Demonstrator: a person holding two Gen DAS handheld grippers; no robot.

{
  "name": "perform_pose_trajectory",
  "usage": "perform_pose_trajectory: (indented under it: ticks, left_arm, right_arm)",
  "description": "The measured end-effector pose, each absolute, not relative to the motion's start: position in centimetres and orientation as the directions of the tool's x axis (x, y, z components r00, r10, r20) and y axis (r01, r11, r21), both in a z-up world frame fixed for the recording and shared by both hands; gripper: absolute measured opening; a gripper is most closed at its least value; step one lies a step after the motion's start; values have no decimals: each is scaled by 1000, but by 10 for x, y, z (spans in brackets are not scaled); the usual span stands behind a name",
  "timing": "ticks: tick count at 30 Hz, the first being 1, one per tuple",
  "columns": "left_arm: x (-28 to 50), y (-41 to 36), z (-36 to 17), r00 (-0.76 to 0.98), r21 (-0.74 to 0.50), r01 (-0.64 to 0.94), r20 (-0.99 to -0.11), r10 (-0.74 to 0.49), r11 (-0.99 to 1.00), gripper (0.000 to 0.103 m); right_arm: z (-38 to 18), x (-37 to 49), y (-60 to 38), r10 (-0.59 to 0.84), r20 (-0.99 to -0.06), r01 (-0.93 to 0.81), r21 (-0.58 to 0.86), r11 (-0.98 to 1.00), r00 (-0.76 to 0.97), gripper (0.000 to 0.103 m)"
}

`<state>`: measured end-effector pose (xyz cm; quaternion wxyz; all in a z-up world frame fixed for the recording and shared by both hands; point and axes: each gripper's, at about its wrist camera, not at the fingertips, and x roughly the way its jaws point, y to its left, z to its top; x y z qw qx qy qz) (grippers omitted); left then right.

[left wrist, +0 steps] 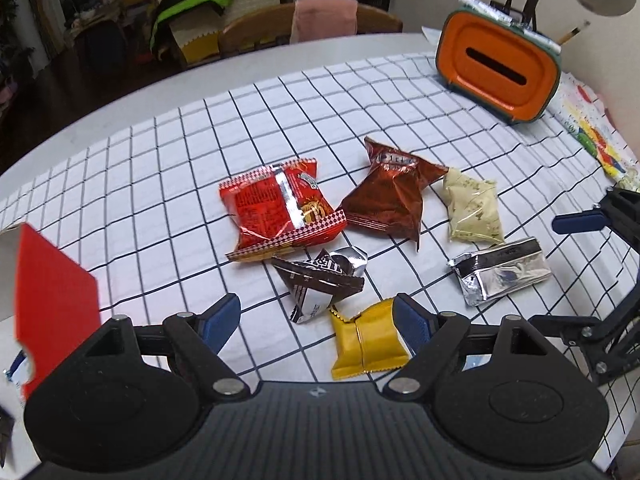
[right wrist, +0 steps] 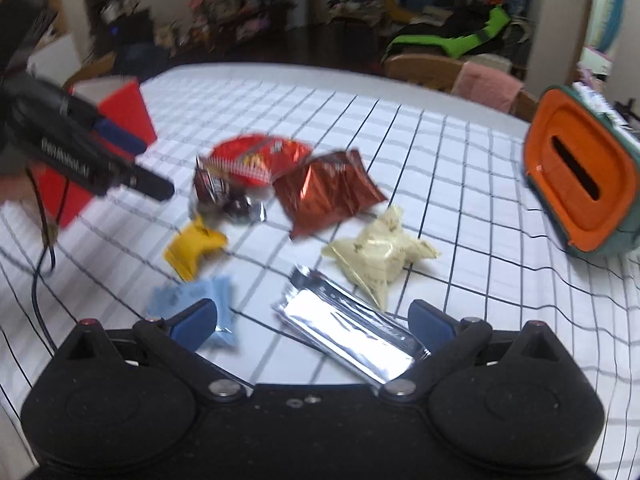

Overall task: Organize snacks
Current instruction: 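Move both tools back toward the snacks on the tablecloth, then grasp the silver bar with the right tool while the left tool grasps the brown M&M's packet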

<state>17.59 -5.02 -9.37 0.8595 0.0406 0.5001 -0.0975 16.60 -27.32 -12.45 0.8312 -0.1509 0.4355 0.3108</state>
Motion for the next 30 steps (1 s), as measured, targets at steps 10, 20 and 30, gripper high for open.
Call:
perform_pose_trajectory:
  ticks: [10, 20, 30]
  left_arm:
    - [209, -59, -128, 387, -14, 240, -916, -109, 971, 83]
    - [226, -63, -144, 375, 11, 251, -923, -86, 968, 83]
    - [229, -66, -148, 380, 14, 277, -920, -96, 961, 61]
  right_arm:
    - [-153, 197, -278, 388, -863, -725, 38, 687, 322, 88]
    - [-162, 199, -278, 394, -869, -748, 41, 662, 301, 67]
    - [-159, 173, -272, 393, -854, -715, 36, 698, 341, 42]
